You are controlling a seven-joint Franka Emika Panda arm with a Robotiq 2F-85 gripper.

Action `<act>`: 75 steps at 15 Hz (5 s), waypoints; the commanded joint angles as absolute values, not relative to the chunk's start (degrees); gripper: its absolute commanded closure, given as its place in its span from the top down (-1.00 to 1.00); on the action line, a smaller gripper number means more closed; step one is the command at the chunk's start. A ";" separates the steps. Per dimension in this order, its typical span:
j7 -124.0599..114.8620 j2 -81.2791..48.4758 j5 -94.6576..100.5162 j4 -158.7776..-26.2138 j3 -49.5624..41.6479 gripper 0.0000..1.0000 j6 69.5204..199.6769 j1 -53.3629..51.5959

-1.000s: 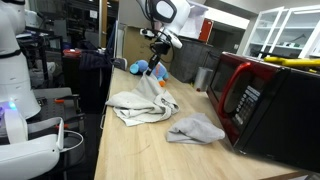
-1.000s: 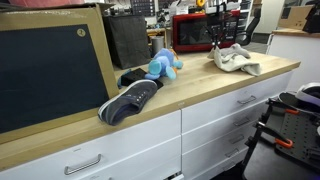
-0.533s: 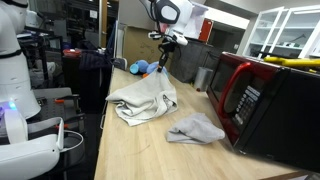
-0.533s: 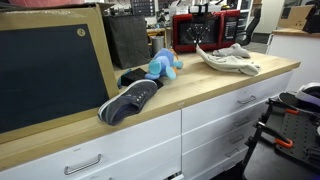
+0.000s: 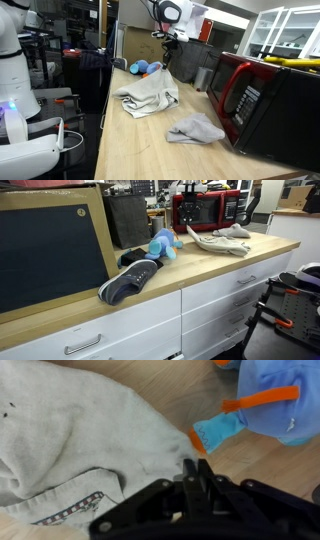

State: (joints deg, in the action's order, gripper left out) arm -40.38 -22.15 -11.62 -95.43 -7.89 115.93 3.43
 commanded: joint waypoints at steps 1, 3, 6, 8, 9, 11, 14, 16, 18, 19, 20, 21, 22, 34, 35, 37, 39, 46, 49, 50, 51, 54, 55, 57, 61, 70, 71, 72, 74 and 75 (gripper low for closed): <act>-43.31 -24.37 -12.95 -90.17 -8.27 -0.15 111.44 4.90; -40.31 -24.05 -12.67 -89.58 -8.80 0.15 110.27 6.80; -33.58 -22.80 -10.37 -89.81 -10.76 0.59 104.67 10.29; -27.98 -21.82 -8.32 -91.26 -12.45 0.90 101.15 12.30; -25.26 -21.41 -6.91 -92.04 -13.36 0.98 99.44 13.20; -19.96 -20.25 -4.45 -94.48 -14.64 1.00 98.41 14.81; -14.28 -18.77 -1.17 -98.79 -15.80 1.00 98.84 16.19; -12.21 -17.64 -0.04 -101.97 -16.08 1.00 100.27 16.56; -11.52 -16.94 -0.05 -104.52 -16.13 1.00 101.87 16.63; -11.21 -16.66 -0.29 -105.86 -16.04 1.00 103.21 16.56; -10.95 -16.35 -0.51 -107.12 -15.95 1.00 104.71 16.52; -9.35 -16.17 -0.34 -108.37 -15.70 1.00 106.73 16.53; -7.34 -16.21 0.32 -109.26 -15.49 1.00 109.01 16.47; 20.77 -12.53 8.72 -122.38 -14.96 1.00 130.05 18.57; 21.63 -12.36 8.74 -123.43 -14.97 1.00 131.92 18.76; 23.18 -11.86 8.50 -125.77 -14.87 1.00 135.73 19.03; 24.00 -11.68 8.06 -127.69 -14.64 1.00 139.31 18.98; 25.22 -11.60 6.25 -131.23 -12.92 0.35 148.42 18.92; 25.14 -11.70 6.06 -131.75 -12.47 -0.15 150.11 18.97; 25.05 -11.71 6.06 -131.93 -12.39 -0.29 150.51 18.96; 24.93 -11.70 6.01 -132.01 -12.33 -0.43 150.69 18.95; 24.73 -11.26 5.73 -132.13 -12.28 -0.90 150.85 19.03; 24.46 -10.95 5.75 -132.19 -12.40 -0.98 151.15 19.02; 24.81 -9.86 5.28 -132.07 -12.42 -1.00 150.72 19.18; 24.45 -5.36 2.77 -132.16 -12.20 -0.99 147.01 18.56; 8.17 5.33 5.76 -130.27 -10.46 -0.99 120.96 11.66; 6.71 6.12 4.63 -129.77 -9.77 -0.99 117.86 10.79; 5.33 6.69 3.83 -129.19 -9.13 -0.99 115.10 10.05; 3.00 7.60 1.38 -128.07 -8.01 -0.99 109.88 8.60; 1.96 7.87 0.06 -127.44 -7.57 -0.99 107.59 8.00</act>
State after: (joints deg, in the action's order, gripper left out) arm 5.13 6.29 2.96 -129.23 -8.58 114.12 9.43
